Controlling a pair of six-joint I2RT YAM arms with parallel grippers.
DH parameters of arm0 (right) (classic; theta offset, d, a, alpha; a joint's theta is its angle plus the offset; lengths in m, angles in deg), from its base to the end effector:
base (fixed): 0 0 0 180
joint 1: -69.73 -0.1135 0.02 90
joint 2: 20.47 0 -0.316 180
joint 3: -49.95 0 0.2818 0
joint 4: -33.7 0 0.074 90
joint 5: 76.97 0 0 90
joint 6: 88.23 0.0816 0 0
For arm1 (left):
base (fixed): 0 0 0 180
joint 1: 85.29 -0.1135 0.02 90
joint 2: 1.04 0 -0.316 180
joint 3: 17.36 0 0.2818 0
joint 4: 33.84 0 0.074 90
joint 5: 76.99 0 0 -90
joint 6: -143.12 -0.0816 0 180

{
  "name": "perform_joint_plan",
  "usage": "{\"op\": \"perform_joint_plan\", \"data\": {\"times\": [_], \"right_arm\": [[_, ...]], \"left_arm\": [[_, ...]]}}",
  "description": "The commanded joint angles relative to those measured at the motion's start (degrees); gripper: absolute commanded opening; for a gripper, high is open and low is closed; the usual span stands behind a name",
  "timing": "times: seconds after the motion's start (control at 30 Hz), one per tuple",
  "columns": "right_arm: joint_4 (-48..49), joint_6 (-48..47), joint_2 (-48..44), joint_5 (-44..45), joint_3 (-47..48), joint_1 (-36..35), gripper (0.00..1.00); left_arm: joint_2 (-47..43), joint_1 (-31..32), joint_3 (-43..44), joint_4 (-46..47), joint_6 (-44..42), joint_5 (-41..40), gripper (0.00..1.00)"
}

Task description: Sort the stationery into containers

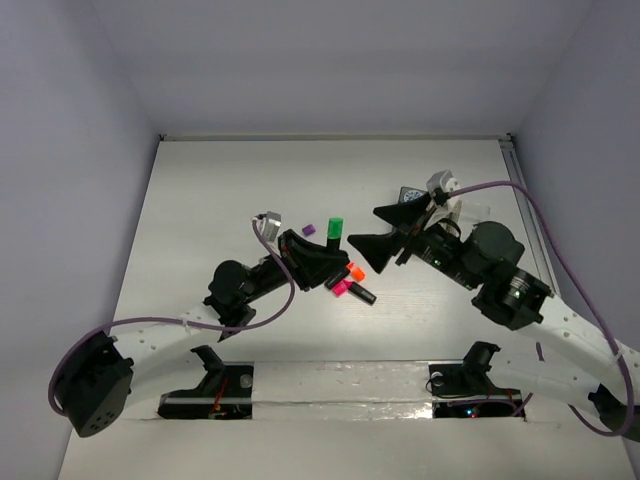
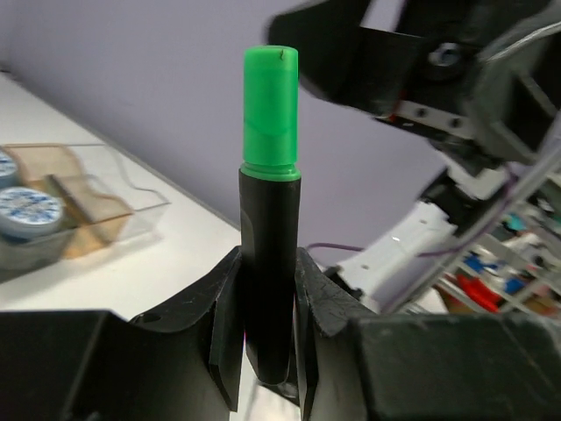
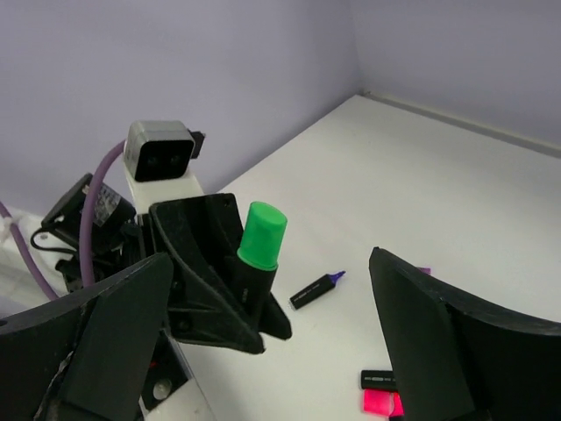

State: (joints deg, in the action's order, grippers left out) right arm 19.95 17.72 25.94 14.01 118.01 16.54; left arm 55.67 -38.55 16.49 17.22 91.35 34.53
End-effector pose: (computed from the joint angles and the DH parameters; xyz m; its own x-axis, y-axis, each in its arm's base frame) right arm 0.1318 0.1738 0.4677 -0.1380 0.2742 -0.9517 -0.7826 0.5588 0.2745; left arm 0.1415 -0.1941 0.3390 -0.3020 -0.5192 -0.7996 0.9066 0.1029 -0.4092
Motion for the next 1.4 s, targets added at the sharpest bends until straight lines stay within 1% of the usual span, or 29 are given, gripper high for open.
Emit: {"op": "perform_joint_plan", "data": {"times": [0.0,0.07,0.13,0.17,0.2,0.23,0.3,0.4,0.57,0.83,0.97,1.03,1.27,1.3,1.37], "right_arm": [[4.3,-2.7,1.8,-6.3,1.6,1.8,1.0],[6.5,-1.5,2.6,-8.2,1.4,4.0,1.0],[8.2,0.3,4.6,-13.2,1.3,6.2,1.0],[9.1,1.4,5.2,-15.6,1.2,9.0,1.0],[11.8,2.6,6.4,-21.5,0.8,10.3,1.0],[13.3,5.1,6.8,-23.9,0.2,11.2,1.0],[15.8,6.5,7.3,-27.8,-0.7,11.7,1.0],[19.0,8.9,8.0,-31.2,-1.6,11.7,1.0],[19.6,10.6,9.6,-29.9,-3.1,11.7,0.99],[21.8,13.2,11.4,-27.8,-6.4,11.7,0.94],[24.6,15.1,12.2,-29.7,-7.6,11.7,0.91],[26.2,16.0,12.5,-30.2,-8.1,11.7,0.84],[29.0,18.2,12.6,-31.3,-10.0,11.7,0.74],[29.1,18.3,12.6,-31.3,-10.2,11.7,0.71],[29.5,18.6,12.8,-31.3,-10.4,11.7,0.69]], "left_arm": [[0.8,-0.9,-1.2,18.5,9.4,8.4,0.0],[1.6,-1.0,-1.6,21.5,10.4,9.2,0.0],[2.6,-1.5,-2.0,25.4,12.3,10.7,0.0],[3.7,-1.5,-2.2,26.9,13.3,11.3,0.0],[4.3,-1.5,-2.5,28.6,15.1,12.1,0.0],[4.8,-2.0,-2.6,31.2,16.0,12.3,0.0],[5.7,-2.5,-3.0,32.5,17.0,12.7,0.0],[5.6,-2.5,-3.0,32.6,17.3,12.8,0.0],[5.3,-3.1,-2.5,32.8,17.2,12.9,0.0],[6.0,-3.1,-1.5,34.1,18.0,13.6,0.0],[6.0,-3.6,-1.3,34.2,18.2,13.7,0.0],[6.0,-3.6,-1.3,34.4,18.4,13.8,0.0],[6.0,-3.6,-1.3,34.7,18.4,13.7,0.0],[6.0,-3.6,-1.4,34.7,18.5,13.7,0.0],[6.2,-3.6,-1.4,35.4,18.7,13.7,0.0]]}}
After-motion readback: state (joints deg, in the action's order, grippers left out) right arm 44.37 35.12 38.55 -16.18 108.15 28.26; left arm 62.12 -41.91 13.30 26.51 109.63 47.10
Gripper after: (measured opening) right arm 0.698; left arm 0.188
